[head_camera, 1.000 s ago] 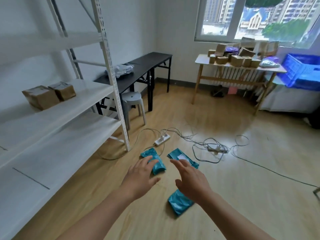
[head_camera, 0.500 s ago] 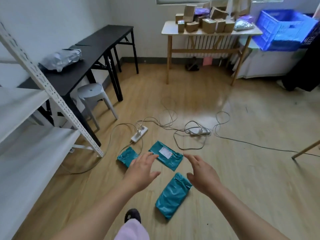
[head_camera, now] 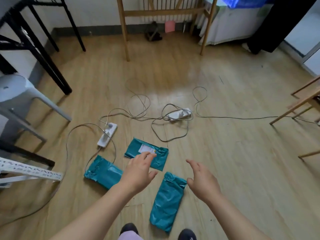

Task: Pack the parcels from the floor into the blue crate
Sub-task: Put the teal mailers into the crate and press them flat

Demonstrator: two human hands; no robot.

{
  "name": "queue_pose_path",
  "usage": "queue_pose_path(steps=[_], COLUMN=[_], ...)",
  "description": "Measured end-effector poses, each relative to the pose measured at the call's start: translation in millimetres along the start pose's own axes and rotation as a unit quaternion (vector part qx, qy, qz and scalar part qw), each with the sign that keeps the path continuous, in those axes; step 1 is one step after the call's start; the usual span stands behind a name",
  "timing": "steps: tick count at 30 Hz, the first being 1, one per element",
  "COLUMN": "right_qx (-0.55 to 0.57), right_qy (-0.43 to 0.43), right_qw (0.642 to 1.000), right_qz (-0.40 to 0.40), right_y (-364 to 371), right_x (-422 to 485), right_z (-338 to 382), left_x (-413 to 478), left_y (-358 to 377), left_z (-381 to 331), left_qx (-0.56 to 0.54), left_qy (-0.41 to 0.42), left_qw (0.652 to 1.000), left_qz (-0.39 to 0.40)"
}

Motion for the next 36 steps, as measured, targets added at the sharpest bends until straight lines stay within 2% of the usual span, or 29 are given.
queue_pose_path(steps=[5, 12, 18, 21, 26, 28, 31, 36], right_qx=[0.006, 0.047, 0.048, 0.034, 0.042, 0.054, 0.065, 0.069], right_qy=[0.039, 0.097, 0.119, 0.113, 0.093, 0.100, 0.102, 0.098], right_qw=[0.999, 0.992, 0.988, 0.988, 0.987, 0.984, 0.982, 0.988], right_qz=[0.021, 0.059, 0.082, 0.097, 0.127, 0.136, 0.145, 0.098], right_y=[78, 219, 303, 326, 340, 348, 355, 339], right_x=[106, 275, 389, 430, 448, 445, 450, 465], right_z=[-36, -91, -127, -141, -147, -149, -148, -137], left_x=[94, 243, 342, 372, 385, 380, 380, 396], left_y=[83, 238, 338, 350, 345, 351, 358, 342], left_z=[49, 112, 160, 185, 202, 202, 202, 201], left_qx=[-0.013, -0.063, -0.085, -0.070, -0.124, -0.154, -0.125, -0.138], left_qy=[-0.013, -0.041, -0.042, -0.060, -0.085, -0.092, -0.089, -0.085], left_qw=[1.000, 0.997, 0.990, 0.989, 0.986, 0.981, 0.982, 0.986], left_qz=[0.012, 0.031, 0.101, 0.116, 0.065, 0.073, 0.105, 0.043])
Point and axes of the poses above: each hand's wrist, its own x-axis towards the middle knuckle, its own y-axis out of the palm, z = x × y, the point moved 2 cm from there along x, towards the middle knuckle, and after that the axes turned 13 degrees about z, right-handed, at the moved point
